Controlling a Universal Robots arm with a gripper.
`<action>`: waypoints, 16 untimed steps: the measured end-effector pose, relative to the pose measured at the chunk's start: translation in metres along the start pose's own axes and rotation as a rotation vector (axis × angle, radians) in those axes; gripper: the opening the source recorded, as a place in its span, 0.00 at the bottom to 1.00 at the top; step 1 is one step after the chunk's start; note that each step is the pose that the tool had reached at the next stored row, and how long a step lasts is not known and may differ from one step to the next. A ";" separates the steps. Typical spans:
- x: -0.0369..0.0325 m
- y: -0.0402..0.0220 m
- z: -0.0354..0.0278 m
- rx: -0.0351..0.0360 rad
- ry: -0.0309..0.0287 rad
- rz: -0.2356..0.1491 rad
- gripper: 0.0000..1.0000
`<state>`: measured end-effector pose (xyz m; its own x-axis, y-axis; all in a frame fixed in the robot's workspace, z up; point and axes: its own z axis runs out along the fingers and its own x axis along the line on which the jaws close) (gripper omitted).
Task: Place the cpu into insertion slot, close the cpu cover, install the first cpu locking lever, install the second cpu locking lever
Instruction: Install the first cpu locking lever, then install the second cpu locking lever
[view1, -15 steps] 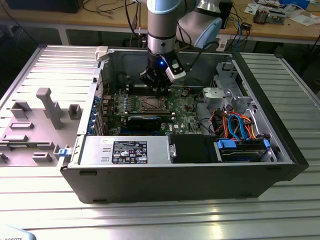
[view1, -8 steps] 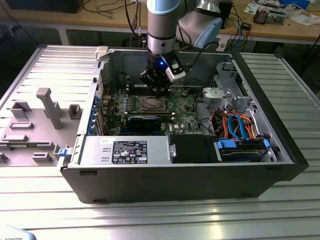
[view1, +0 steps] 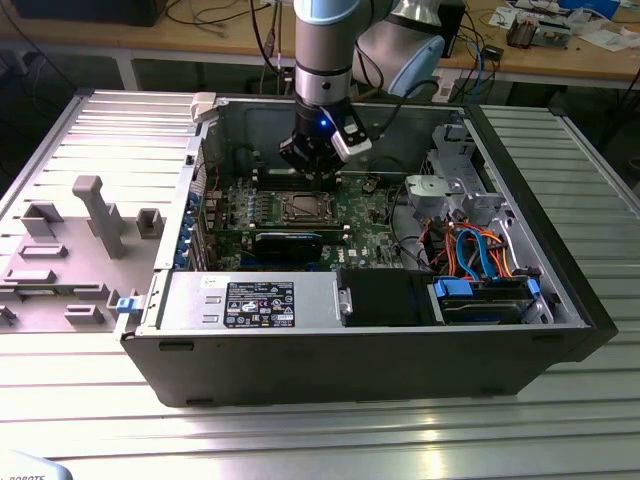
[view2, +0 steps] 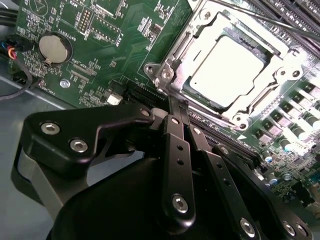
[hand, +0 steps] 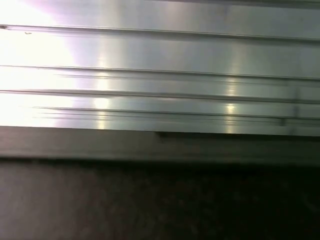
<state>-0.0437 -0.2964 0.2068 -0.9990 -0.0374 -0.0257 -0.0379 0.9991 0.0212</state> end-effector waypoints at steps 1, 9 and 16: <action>0.0001 -0.0018 0.0000 0.0001 -0.0001 0.000 0.11; 0.0002 -0.0064 0.0000 0.0003 -0.0001 0.000 0.11; 0.0002 -0.0074 -0.0001 0.0004 0.0000 0.000 0.11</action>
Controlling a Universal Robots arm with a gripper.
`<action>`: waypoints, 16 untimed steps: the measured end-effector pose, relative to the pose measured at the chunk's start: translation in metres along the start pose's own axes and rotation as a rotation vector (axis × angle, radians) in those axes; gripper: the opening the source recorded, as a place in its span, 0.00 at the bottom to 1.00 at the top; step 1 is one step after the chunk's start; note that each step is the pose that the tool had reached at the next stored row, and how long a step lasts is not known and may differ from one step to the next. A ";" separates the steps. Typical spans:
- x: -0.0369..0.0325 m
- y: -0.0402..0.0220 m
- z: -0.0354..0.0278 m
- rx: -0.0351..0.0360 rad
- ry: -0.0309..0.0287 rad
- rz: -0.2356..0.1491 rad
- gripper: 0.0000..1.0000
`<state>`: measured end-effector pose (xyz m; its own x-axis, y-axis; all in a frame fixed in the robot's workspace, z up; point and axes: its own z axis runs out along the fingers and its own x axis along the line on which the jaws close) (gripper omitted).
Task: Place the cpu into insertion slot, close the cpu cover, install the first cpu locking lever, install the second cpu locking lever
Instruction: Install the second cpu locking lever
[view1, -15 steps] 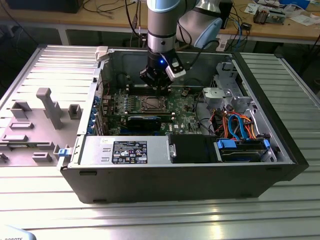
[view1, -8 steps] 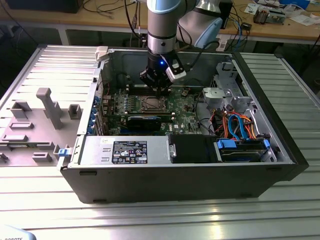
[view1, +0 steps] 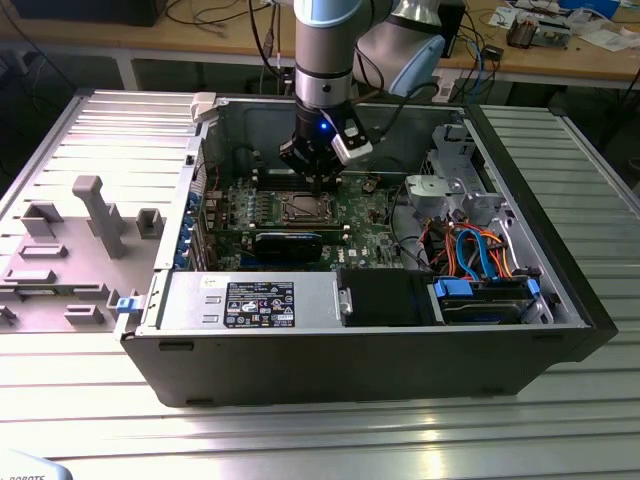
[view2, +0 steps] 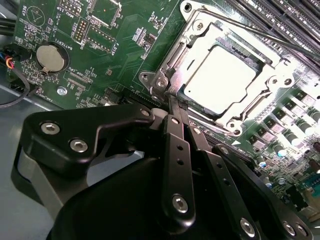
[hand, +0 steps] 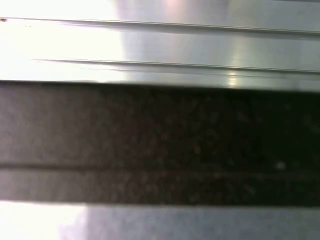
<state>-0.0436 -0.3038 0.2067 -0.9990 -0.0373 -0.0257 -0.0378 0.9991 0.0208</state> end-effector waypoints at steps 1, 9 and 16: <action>0.0000 -0.0005 0.0000 0.0000 0.0000 0.000 0.11; -0.0002 -0.0016 -0.0108 -0.0001 0.0003 0.000 0.11; -0.0005 -0.0023 -0.0202 -0.0001 0.0004 0.000 0.11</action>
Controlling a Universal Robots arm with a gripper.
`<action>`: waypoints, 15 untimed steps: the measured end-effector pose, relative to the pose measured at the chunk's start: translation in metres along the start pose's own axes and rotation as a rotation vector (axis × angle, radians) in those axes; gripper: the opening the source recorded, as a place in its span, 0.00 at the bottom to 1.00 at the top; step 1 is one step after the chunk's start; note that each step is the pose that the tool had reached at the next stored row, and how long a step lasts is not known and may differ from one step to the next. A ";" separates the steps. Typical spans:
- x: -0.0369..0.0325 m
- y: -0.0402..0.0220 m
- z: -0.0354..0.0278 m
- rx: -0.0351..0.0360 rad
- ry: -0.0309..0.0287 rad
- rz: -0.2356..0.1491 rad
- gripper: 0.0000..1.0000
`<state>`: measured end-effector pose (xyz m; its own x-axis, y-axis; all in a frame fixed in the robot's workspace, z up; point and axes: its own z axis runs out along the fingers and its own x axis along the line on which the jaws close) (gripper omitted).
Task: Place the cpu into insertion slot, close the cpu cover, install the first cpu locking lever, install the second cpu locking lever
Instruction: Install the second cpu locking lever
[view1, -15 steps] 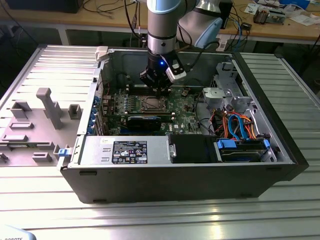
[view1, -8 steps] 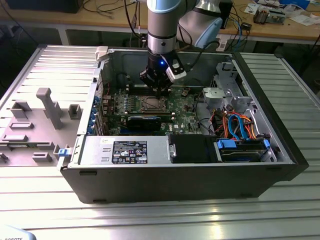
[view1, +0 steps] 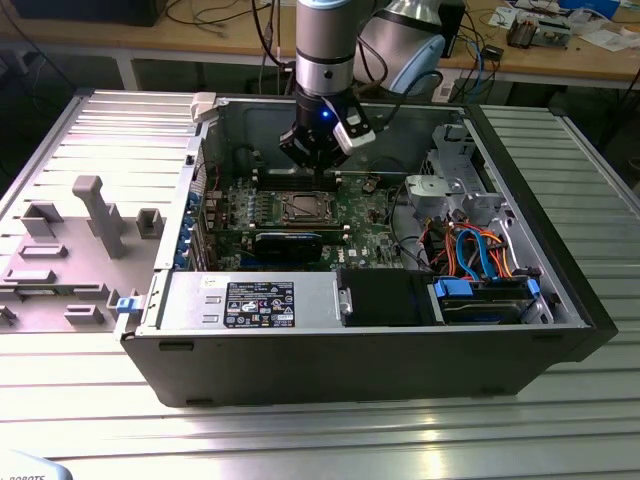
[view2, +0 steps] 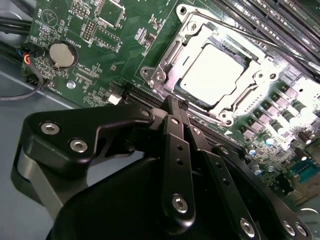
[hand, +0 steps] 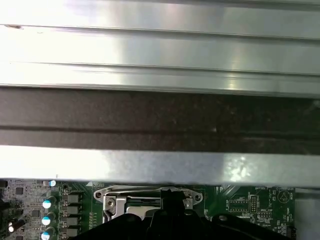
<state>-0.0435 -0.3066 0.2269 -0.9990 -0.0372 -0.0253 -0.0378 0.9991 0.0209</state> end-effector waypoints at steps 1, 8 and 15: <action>0.0001 -0.0005 0.0000 0.0000 0.0000 0.000 0.11; 0.0004 -0.0086 0.0001 0.0000 0.0000 0.000 0.11; 0.0006 -0.0141 -0.0017 0.0011 0.0005 0.000 0.11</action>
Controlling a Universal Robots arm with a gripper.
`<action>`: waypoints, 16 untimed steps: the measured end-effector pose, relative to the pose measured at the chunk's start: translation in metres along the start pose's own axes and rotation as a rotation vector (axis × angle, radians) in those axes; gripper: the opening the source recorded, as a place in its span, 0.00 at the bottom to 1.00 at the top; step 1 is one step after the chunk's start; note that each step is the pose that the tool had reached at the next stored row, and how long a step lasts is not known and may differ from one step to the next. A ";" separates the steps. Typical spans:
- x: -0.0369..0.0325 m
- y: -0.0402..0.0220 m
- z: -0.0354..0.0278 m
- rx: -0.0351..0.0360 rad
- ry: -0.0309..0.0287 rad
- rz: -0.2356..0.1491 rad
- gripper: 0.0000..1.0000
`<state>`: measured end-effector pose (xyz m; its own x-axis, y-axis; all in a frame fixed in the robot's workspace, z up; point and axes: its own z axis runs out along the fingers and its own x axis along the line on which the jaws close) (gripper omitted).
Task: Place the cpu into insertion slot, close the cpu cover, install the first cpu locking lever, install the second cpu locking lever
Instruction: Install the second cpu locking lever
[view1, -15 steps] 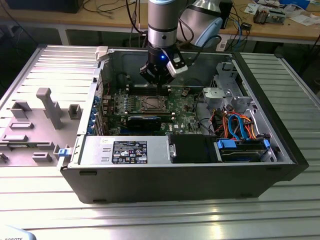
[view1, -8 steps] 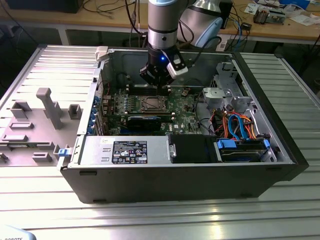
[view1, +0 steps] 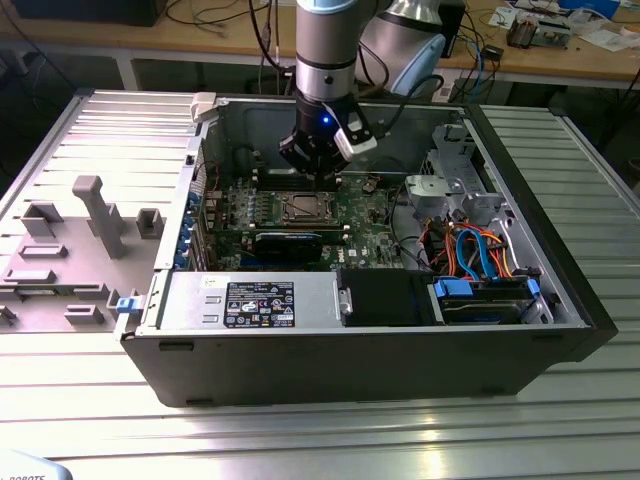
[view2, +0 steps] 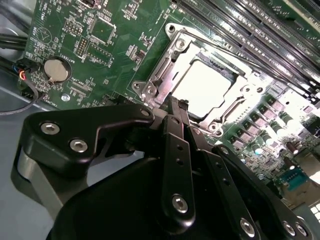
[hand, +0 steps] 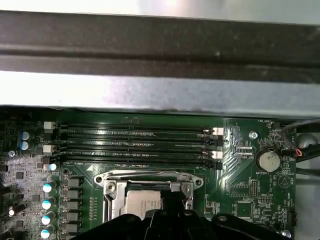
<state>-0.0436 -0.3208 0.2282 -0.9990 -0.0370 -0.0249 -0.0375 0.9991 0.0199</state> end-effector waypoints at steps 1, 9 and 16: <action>-0.0001 0.0001 -0.0021 -0.0001 0.0001 0.000 0.11; -0.0002 -0.0035 -0.0105 -0.0002 0.0004 0.000 0.11; 0.0003 -0.0147 -0.0099 -0.0002 0.0003 0.000 0.11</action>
<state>-0.0436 -0.3357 0.2378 -0.9990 -0.0370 -0.0245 -0.0375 0.9991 0.0200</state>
